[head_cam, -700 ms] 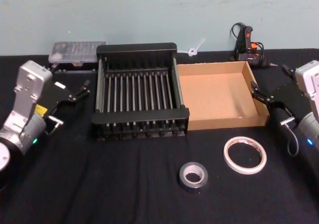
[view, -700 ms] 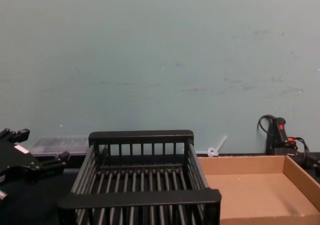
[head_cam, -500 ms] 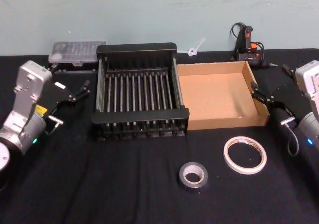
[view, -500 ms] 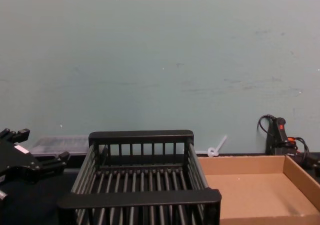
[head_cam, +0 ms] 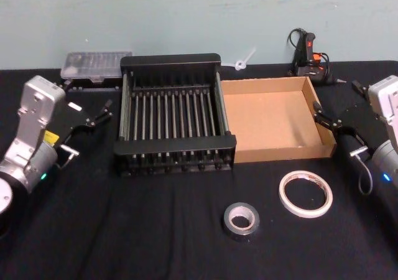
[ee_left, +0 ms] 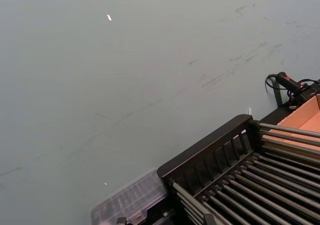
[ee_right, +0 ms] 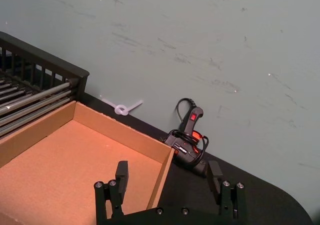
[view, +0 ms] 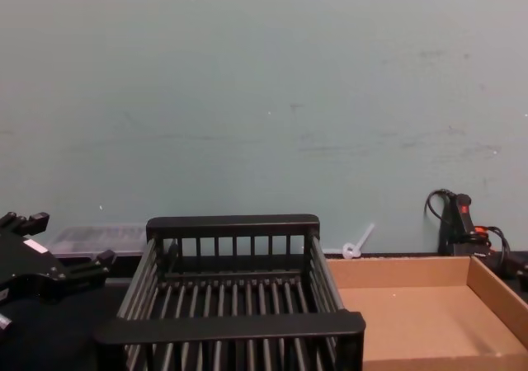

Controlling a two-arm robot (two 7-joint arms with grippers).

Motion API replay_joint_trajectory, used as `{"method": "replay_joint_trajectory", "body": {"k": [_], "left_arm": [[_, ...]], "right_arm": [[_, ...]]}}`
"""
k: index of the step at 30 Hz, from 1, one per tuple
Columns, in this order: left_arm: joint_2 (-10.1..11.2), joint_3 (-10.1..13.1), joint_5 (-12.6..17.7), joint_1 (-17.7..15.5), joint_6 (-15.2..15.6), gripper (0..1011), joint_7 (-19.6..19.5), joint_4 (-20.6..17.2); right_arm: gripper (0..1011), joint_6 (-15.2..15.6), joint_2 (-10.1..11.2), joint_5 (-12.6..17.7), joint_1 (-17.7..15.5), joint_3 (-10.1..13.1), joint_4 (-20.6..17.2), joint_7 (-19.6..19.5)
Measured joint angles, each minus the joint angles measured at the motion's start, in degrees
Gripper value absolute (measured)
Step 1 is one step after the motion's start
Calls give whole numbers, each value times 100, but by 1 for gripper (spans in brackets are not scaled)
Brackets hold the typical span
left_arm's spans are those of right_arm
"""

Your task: Pick up the white tape and place it into the black box , Pick up the silver tape and place it into the brown box.

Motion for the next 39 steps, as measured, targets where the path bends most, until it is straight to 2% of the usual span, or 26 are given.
{"method": "replay_joint_trajectory", "body": {"k": [26,33,39], "left_arm": [[0,0,0,0,0,1001,0,0],[0,0,0,0,0,1001,0,0],[0,0,0,0,0,1001,0,0]], "right_arm": [[1002,0,0,0,0,0,0,0],[1002,106,0,106,-122,196,-209,102],[1002,270,7,361,-301,398,-474,274]]}}
